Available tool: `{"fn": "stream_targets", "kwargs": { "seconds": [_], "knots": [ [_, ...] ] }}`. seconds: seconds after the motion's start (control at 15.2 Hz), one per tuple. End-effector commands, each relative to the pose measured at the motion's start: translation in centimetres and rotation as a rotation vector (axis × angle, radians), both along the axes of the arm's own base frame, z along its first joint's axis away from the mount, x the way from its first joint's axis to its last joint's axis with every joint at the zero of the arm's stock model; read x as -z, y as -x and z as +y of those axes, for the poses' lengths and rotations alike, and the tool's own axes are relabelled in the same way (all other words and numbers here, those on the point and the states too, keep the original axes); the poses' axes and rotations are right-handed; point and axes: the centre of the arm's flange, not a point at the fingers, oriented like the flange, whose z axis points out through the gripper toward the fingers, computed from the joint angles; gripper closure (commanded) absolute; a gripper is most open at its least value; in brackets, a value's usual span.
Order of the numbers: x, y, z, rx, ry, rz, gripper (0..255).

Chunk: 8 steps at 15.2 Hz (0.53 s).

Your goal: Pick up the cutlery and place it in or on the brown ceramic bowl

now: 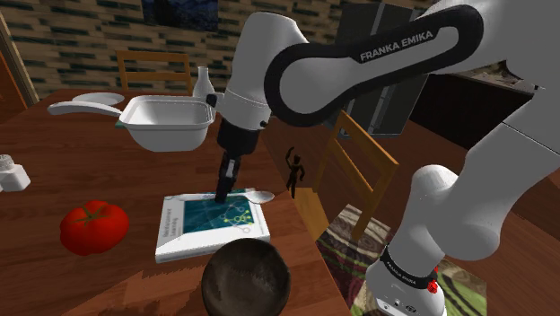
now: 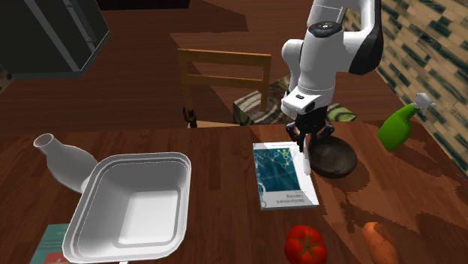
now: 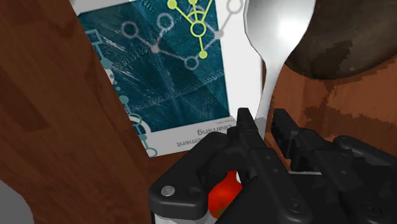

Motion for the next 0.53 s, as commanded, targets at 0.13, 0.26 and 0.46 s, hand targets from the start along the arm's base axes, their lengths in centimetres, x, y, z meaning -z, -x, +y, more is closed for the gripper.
{"fn": "stream_targets", "kwargs": {
  "seconds": [0.13, 0.26, 0.46],
  "knots": [
    [-0.1, 4.9, 2.2, 0.001, 0.000, 0.000, 255],
    [-0.2, 7.3, 3.2, 0.001, 0.000, 0.000, 255],
    [-0.3, 10.9, 4.8, 0.001, 0.000, 0.000, 255]
  ]
}}
